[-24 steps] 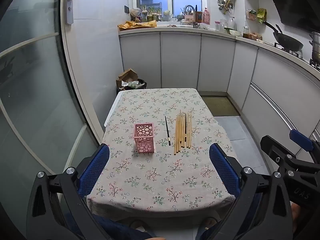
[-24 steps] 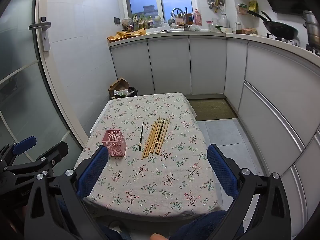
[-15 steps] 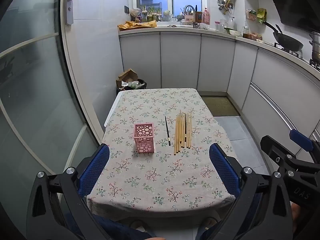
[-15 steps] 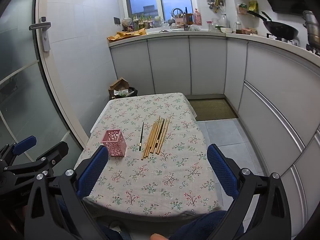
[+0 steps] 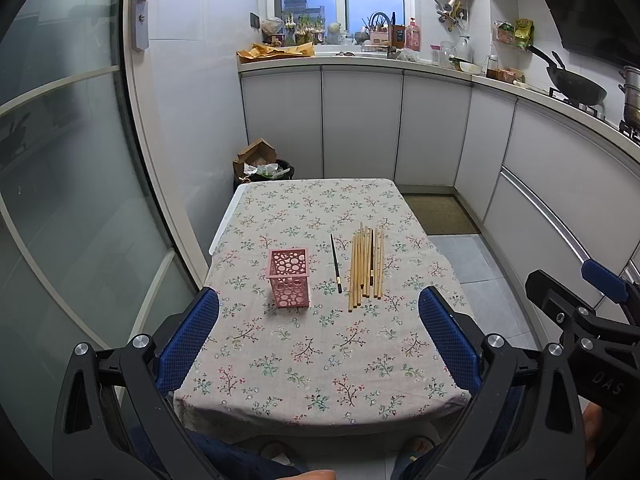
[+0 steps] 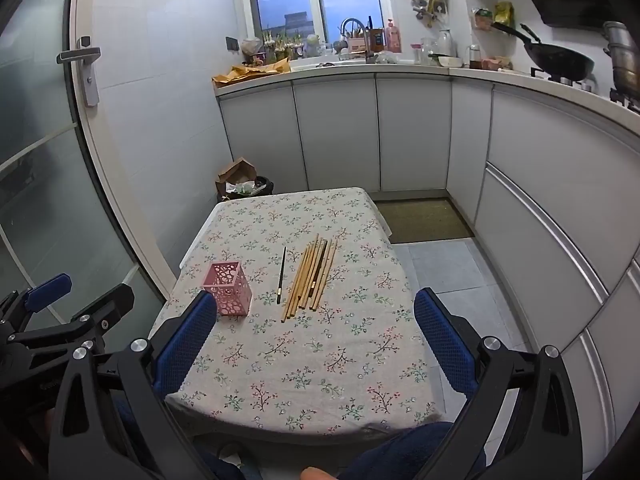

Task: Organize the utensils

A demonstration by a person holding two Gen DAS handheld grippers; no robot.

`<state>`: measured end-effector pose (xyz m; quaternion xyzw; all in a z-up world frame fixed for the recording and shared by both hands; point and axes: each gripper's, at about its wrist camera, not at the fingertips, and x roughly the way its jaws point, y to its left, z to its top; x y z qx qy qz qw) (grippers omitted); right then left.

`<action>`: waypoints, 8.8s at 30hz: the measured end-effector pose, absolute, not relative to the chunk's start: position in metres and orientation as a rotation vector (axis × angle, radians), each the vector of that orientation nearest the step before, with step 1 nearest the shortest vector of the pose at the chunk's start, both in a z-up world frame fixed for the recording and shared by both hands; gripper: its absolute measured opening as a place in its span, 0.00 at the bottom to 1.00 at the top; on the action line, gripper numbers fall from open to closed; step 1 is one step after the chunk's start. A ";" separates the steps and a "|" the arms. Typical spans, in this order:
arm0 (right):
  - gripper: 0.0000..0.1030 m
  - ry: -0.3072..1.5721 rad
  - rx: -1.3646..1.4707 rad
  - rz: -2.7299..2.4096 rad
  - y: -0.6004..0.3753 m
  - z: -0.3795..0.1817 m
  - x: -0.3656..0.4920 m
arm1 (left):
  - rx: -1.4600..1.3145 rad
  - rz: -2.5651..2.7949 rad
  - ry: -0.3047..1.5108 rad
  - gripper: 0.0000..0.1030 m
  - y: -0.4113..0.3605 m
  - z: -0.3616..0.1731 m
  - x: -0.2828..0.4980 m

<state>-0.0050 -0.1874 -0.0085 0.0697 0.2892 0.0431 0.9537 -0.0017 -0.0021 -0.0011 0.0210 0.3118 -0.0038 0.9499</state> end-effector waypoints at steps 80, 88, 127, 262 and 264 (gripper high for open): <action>0.93 0.633 0.150 0.098 -0.182 -0.030 0.024 | 0.056 -0.003 0.661 0.93 -0.006 -0.004 0.017; 0.93 0.736 0.212 0.108 -0.188 -0.060 0.101 | 0.063 0.054 0.719 0.93 0.006 -0.027 0.070; 0.32 1.192 0.477 0.154 -0.233 -0.263 0.413 | -0.087 0.034 1.333 0.19 -0.027 -0.276 0.421; 0.43 1.122 0.595 0.086 -0.255 -0.223 0.395 | -0.116 -0.063 1.258 0.17 -0.049 -0.262 0.391; 0.43 1.128 0.586 0.097 -0.252 -0.224 0.396 | -0.122 -0.038 1.270 0.16 -0.045 -0.268 0.397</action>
